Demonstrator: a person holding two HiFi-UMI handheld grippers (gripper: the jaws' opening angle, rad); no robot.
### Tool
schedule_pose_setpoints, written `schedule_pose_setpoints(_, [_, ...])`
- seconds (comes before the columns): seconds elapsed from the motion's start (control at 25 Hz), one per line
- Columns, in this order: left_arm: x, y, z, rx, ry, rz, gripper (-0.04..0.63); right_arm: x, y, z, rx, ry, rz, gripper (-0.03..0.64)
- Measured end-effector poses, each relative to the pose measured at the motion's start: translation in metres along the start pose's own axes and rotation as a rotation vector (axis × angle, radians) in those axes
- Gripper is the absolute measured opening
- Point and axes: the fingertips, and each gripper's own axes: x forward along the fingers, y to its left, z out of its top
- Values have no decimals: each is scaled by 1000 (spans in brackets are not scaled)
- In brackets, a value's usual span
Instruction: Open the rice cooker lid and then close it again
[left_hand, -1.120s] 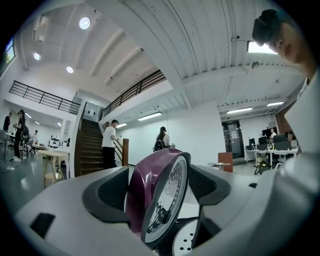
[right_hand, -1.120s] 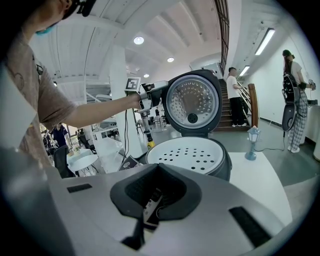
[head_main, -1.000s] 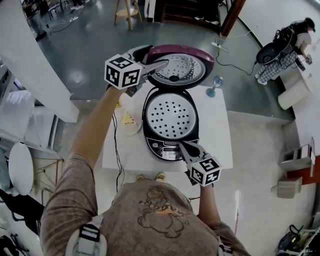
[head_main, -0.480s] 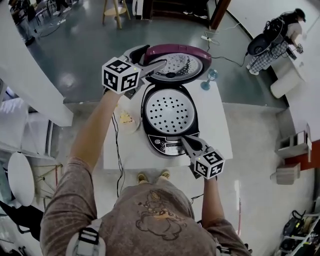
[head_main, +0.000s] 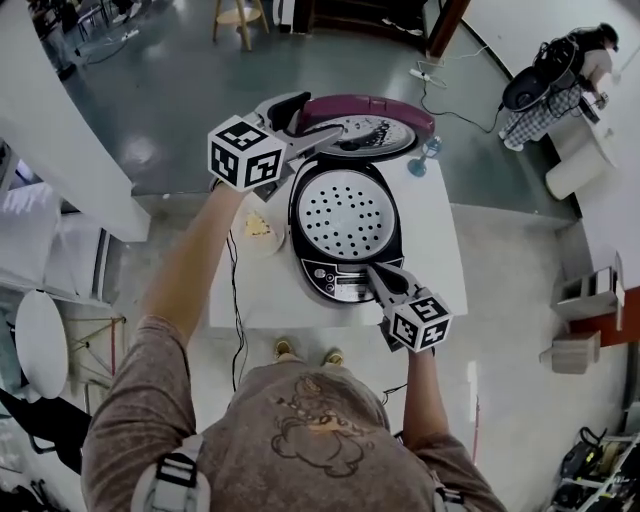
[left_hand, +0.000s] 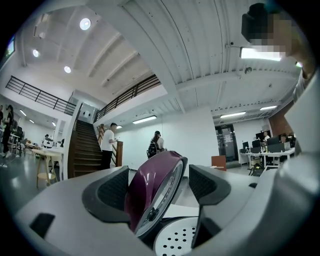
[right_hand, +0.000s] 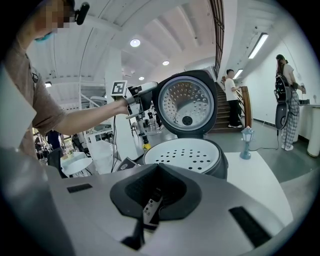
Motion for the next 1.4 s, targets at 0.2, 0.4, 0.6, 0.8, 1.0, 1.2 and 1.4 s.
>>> schedule_pose_setpoints(0.2, [-9, -15, -4, -11, 3, 3, 371, 1, 0, 1, -6, 1, 10, 3])
schedule_pose_setpoints(0.4, [-17, -31, -12, -18, 15, 2, 371, 1, 1, -1, -14, 9, 26, 3])
schedule_pose_setpoints(0.6, [-24, -42, -15, -40, -3, 17, 371, 1, 4, -3, -45, 33, 63, 3])
schedule_pose_setpoints(0.8, [-29, -50, -20, -57, -15, 32, 371, 1, 8, -5, -69, 50, 89, 3])
schedule_pose_setpoints(1.0, [-37, -63, -28, -71, -3, 25, 371, -2, 9, -3, -62, 36, 116, 3])
schedule_pose_setpoints(1.2, [-42, -73, -37, -86, 7, 28, 371, -3, 10, -4, -63, 35, 140, 3])
schedule_pose_setpoints(1.4, [-51, -85, -48, -116, 10, 31, 371, -5, 10, -4, -40, 23, 155, 3])
